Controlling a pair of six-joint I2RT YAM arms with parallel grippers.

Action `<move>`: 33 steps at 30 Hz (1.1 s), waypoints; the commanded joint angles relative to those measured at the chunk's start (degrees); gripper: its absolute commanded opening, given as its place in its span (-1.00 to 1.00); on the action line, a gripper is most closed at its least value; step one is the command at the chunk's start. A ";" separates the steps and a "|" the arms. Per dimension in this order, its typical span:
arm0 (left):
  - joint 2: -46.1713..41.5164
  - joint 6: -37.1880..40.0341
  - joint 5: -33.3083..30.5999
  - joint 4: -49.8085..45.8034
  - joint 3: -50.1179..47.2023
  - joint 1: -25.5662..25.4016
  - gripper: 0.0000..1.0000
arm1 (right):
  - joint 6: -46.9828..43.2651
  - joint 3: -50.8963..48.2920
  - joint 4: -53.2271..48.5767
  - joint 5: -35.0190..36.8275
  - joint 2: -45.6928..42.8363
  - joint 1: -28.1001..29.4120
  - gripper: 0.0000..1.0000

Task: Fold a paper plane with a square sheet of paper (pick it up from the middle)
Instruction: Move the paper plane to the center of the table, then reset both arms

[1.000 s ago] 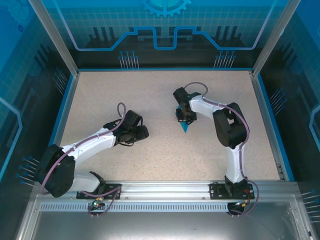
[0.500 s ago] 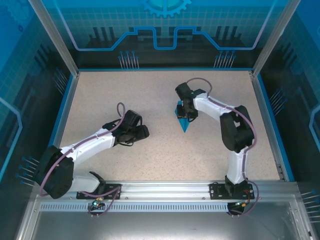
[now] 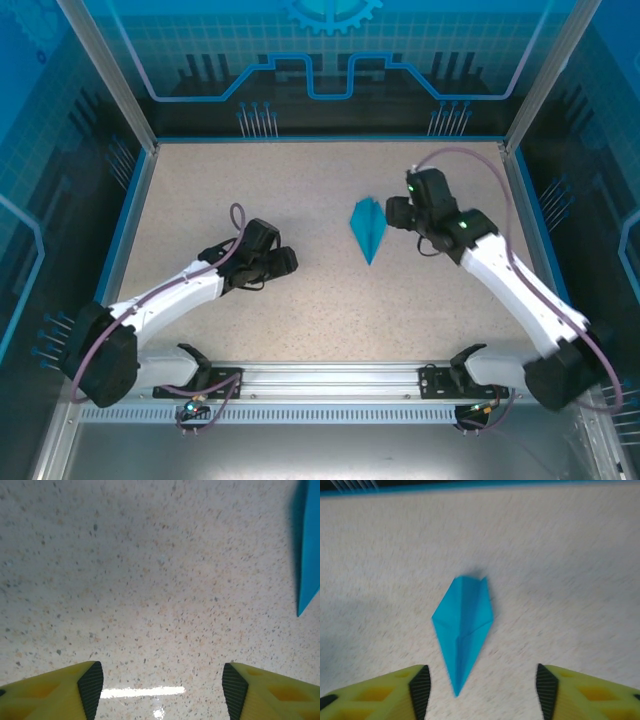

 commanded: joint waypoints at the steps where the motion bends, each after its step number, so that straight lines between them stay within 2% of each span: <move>1: -3.88 1.79 -6.92 -1.55 -0.18 0.42 0.42 | -5.96 -6.61 7.15 10.84 -7.16 -1.30 0.37; 4: -8.48 3.87 -14.83 -1.64 -1.83 0.42 0.59 | -8.71 -11.70 10.02 16.35 -11.04 -4.09 0.63; 8: -11.25 8.55 -28.76 -2.98 -2.87 1.43 0.97 | -14.51 -19.29 14.98 12.78 -9.76 -11.92 0.83; 12: -10.78 15.20 -33.93 1.24 -5.28 6.32 0.97 | -12.26 -25.68 21.58 7.55 -4.45 -19.67 0.89; 16: -10.80 19.85 -33.03 9.17 -9.53 12.56 0.97 | -13.91 -31.91 34.22 1.68 1.39 -23.52 0.88; 20: -10.53 24.38 -27.11 16.89 -11.77 19.58 0.97 | -15.24 -33.72 41.24 1.19 4.86 -23.58 0.86; 23: -8.20 24.38 -24.42 17.36 -10.86 24.44 0.97 | -17.27 -37.96 53.73 -0.99 5.35 -23.65 0.88; 25: -6.28 28.19 -23.59 24.91 -13.08 25.89 0.97 | -19.29 -38.79 58.96 -2.81 6.97 -23.68 0.89; 28: -2.39 30.20 -22.87 36.71 -16.58 27.38 0.97 | -20.87 -37.07 61.57 -6.21 10.46 -23.67 0.88; 30: 1.46 33.02 -21.90 47.15 -19.16 27.34 0.97 | -21.86 -37.97 67.15 -8.81 12.43 -23.56 0.86; 31: 3.32 34.71 -21.17 51.45 -19.90 27.48 0.97 | -22.46 -38.20 68.86 -10.39 13.17 -23.61 0.85; 32: 4.43 35.70 -19.85 51.23 -18.72 27.45 0.97 | -23.28 -38.77 70.55 -11.08 14.38 -23.22 0.83; 33: 5.30 37.68 -17.65 56.34 -19.72 27.38 0.97 | -24.35 -39.23 72.32 -12.81 15.13 -22.96 0.83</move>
